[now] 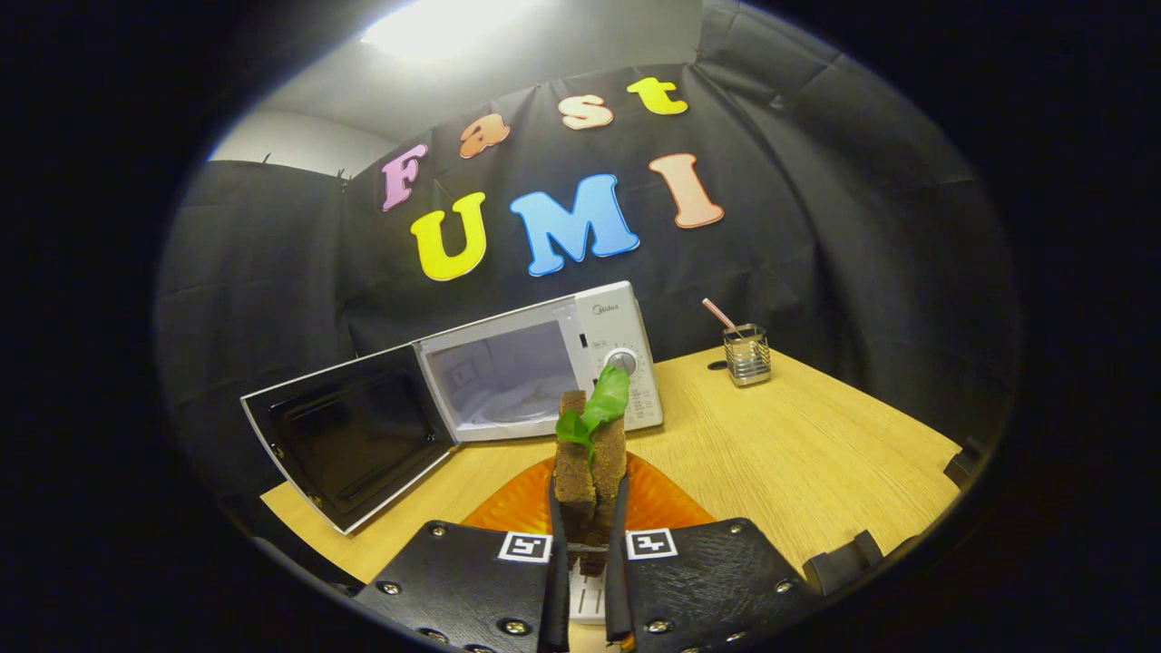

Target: Open the microwave, put the food inside, and close the microwave door.

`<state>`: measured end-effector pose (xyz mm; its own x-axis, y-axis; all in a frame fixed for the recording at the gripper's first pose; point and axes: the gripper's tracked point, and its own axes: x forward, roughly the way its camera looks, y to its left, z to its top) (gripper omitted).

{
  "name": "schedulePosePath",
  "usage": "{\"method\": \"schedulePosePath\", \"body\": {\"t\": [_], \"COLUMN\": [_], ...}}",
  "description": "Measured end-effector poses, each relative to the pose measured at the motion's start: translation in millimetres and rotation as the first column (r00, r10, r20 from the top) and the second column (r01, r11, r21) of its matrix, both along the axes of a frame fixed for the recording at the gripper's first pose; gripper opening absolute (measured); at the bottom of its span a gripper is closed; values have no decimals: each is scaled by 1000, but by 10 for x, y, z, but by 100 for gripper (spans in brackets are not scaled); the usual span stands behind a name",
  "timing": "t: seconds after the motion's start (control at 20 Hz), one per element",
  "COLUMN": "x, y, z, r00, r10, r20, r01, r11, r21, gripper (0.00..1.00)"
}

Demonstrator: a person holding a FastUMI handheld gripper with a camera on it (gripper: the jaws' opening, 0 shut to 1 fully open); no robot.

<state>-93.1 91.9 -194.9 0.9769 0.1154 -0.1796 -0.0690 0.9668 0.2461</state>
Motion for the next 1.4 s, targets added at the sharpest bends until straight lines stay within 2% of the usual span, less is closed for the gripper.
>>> {"method": "schedulePosePath", "body": {"t": [0.25,0.55,0.85,1.0,1.2,1.35,1.4], "x": [309,707,1157,1396,1744,2028,2114], "y": [361,833,1193,1289,1390,1389,1390], "z": [309,602,540,406,214,111,71], "r00": [996,986,986,992,999,1000,1000], "r10": [57,108,125,97,49,-3,-20], "r20": [64,128,111,77,25,-3,-10], "r01": [-57,-115,-141,-113,-55,5,22], "r11": [998,992,978,963,912,847,835], "r21": [-1,50,152,246,406,532,550], "gripper": [15,15,15,15,15,15,15]}}
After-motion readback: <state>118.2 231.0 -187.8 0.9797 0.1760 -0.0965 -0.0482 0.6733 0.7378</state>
